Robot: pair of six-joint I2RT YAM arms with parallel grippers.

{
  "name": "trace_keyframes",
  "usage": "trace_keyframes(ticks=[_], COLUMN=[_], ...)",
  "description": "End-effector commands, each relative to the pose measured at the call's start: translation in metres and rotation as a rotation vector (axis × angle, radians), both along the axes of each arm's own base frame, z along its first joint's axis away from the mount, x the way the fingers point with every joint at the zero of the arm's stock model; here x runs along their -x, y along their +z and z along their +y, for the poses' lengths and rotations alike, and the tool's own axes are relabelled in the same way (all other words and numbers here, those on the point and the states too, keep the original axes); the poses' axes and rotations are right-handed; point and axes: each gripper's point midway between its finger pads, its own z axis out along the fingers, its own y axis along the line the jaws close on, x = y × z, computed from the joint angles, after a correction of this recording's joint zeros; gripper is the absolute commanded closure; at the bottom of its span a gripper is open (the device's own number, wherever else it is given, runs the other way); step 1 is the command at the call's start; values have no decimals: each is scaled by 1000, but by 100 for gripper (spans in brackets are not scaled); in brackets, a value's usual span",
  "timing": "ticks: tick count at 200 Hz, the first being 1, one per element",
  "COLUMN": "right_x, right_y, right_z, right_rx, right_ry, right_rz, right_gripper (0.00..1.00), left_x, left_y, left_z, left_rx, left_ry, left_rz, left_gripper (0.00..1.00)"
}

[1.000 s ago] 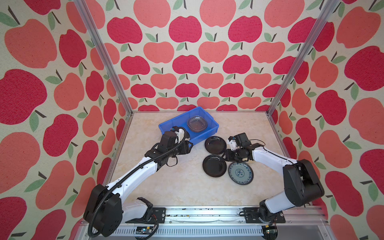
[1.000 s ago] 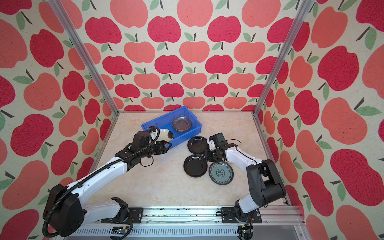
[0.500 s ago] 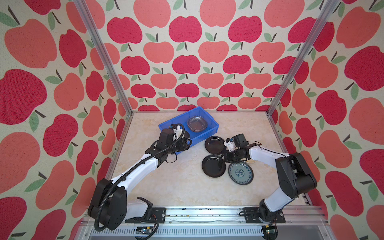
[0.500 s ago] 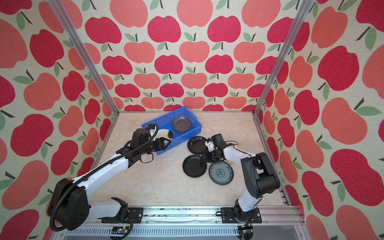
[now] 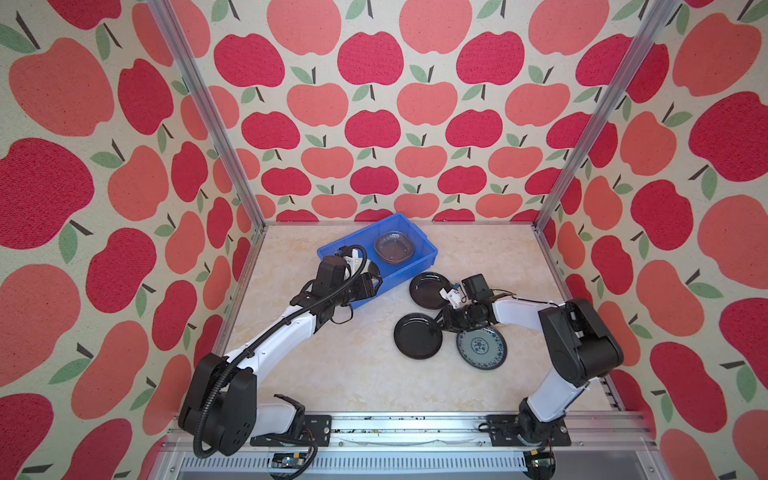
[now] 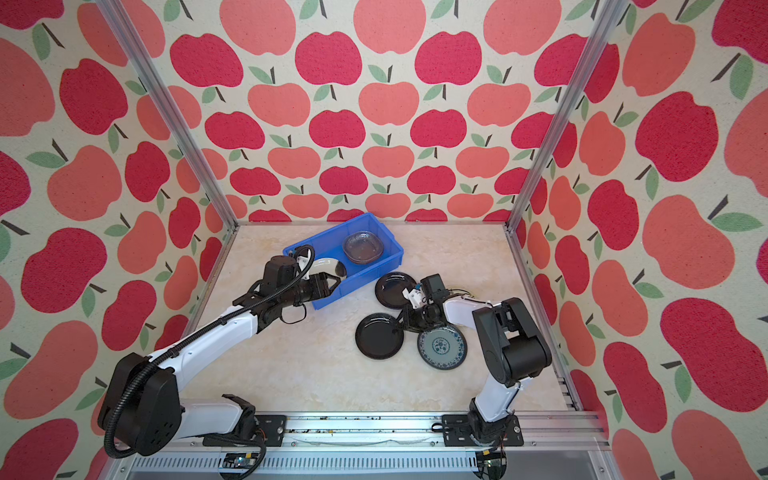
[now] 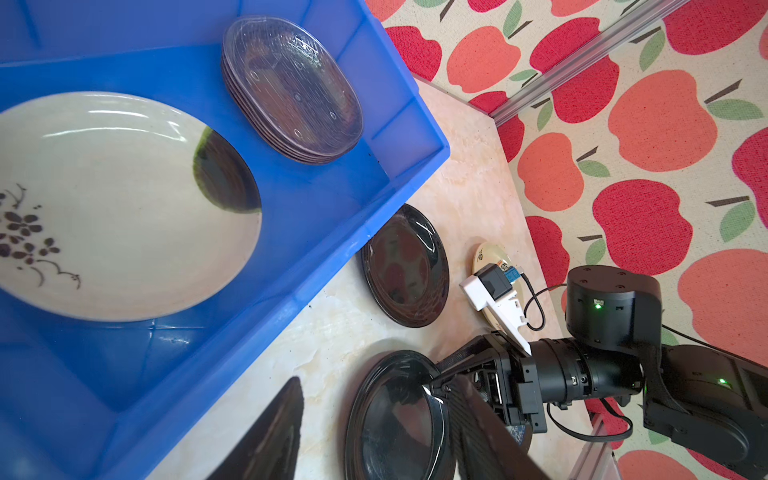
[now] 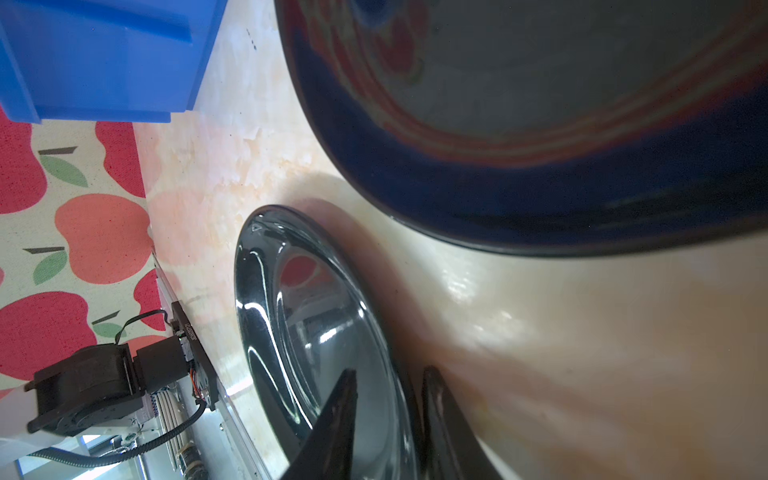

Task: Place the plates into the plastic bin on the countertop
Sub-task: 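Grasp the edge of the black plate nearest the robot with the right gripper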

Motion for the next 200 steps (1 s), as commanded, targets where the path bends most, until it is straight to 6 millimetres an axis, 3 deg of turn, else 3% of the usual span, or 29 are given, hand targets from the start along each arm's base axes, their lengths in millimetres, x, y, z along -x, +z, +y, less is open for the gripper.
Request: trace_keyframes(ticks=[1, 105, 130, 163, 200], right_x=[7, 19, 20, 25, 31], right_y=[-6, -19, -15, -5, 20], right_z=[5, 22, 26, 34, 38], right_rx=[-22, 28, 25, 22, 19], right_ry=[11, 66, 75, 107, 149], right_rz=[31, 45, 33, 29, 2], right_gripper=[72, 93, 100, 100, 100], left_x=[-1, -5, -5, -5, -7], left_y=[-6, -8, -6, 1, 14], left_z=[0, 11, 17, 21, 32], left_rx=[5, 9, 9, 14, 22], left_ry=[-8, 16, 27, 36, 60], left_rz=[9, 9, 5, -11, -40], left_gripper=[41, 42, 42, 42, 42])
